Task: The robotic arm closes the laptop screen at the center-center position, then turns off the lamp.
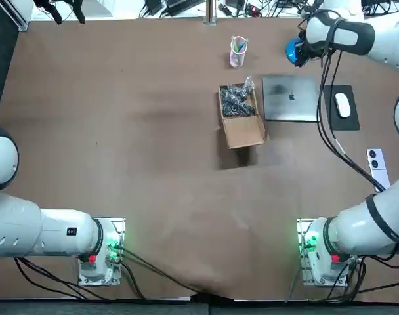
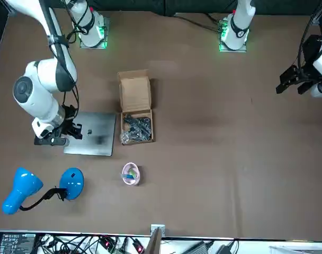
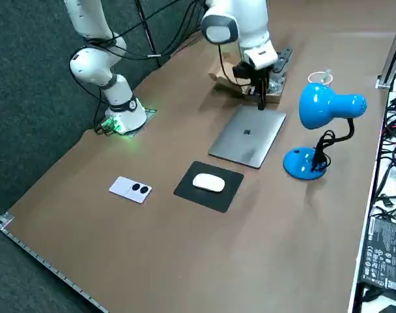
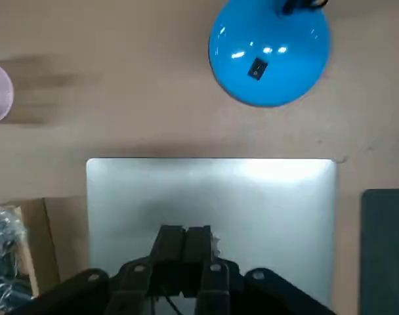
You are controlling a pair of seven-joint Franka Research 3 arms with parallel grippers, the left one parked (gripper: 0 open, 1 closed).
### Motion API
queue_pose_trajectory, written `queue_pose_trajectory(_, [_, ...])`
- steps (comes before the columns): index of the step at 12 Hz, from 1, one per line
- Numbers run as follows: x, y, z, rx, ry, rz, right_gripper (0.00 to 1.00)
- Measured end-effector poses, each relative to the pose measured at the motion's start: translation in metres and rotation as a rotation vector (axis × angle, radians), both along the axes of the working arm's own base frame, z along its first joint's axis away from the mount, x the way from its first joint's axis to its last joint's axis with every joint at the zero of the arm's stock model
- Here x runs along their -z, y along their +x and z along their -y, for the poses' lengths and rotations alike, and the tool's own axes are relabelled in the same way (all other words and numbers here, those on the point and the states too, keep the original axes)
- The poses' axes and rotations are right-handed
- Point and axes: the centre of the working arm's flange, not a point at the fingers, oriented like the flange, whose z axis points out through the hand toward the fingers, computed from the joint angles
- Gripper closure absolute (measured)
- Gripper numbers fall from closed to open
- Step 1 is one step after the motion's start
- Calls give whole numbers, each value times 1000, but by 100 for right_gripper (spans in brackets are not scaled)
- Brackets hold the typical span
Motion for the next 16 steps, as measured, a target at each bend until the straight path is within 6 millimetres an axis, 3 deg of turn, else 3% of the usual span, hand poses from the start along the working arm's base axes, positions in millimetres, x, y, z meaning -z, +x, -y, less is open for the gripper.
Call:
queue_pose_trajectory(4, [-31,4,-7,-50,-57,20,99])
queue_pose_trajectory(8, [-35,8,-35,-41,-166,61,99])
queue_pose_trajectory(12, [-39,27,-63,45,-200,120,99])
queue_pose_trajectory(16, [-30,35,-100,99,-236,152,99])
